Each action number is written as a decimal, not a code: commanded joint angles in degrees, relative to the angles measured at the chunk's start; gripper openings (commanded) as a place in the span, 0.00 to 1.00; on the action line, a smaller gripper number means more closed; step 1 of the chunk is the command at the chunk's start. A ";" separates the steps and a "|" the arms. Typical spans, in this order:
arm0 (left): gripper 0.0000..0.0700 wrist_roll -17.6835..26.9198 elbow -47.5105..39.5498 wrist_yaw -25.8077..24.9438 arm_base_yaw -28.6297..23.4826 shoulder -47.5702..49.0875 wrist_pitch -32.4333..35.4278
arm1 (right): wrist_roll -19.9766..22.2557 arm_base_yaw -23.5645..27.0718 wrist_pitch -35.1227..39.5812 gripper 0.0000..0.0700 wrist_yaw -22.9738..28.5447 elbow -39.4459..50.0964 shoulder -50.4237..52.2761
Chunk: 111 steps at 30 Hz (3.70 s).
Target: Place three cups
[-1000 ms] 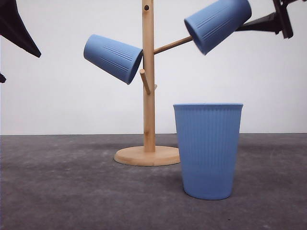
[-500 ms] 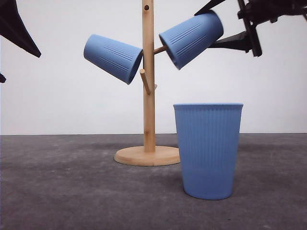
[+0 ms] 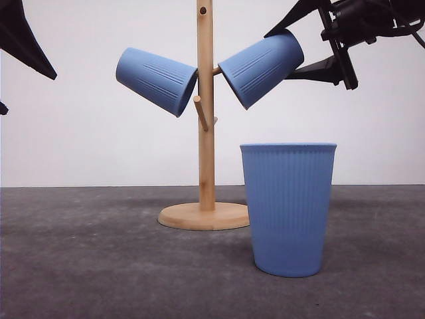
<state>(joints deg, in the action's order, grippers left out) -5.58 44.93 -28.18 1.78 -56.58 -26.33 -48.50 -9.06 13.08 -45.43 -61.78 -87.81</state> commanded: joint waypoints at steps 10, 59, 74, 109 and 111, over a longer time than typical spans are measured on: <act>0.78 -0.04 0.66 0.13 0.11 -0.22 0.62 | 0.78 -1.11 0.62 0.60 0.50 -0.79 -2.21; 0.78 -0.04 0.66 0.13 0.11 -0.22 0.63 | 32.68 -11.12 -56.66 0.72 20.56 0.70 17.09; 0.78 -0.05 0.66 0.13 0.13 -0.22 0.63 | 30.99 -17.75 -53.92 0.69 26.25 7.48 11.68; 0.80 -0.72 0.70 -17.47 6.03 -0.40 -1.38 | 39.99 -17.64 -64.50 0.01 6.12 -4.39 6.68; 0.80 -0.70 0.70 -20.29 7.45 -0.78 -1.22 | 40.23 -17.64 -64.11 0.01 1.82 -4.70 6.58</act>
<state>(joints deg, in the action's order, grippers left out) -6.01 44.93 -47.31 8.95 -56.67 -28.06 -9.69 -26.41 -51.36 -41.69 -65.25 -80.75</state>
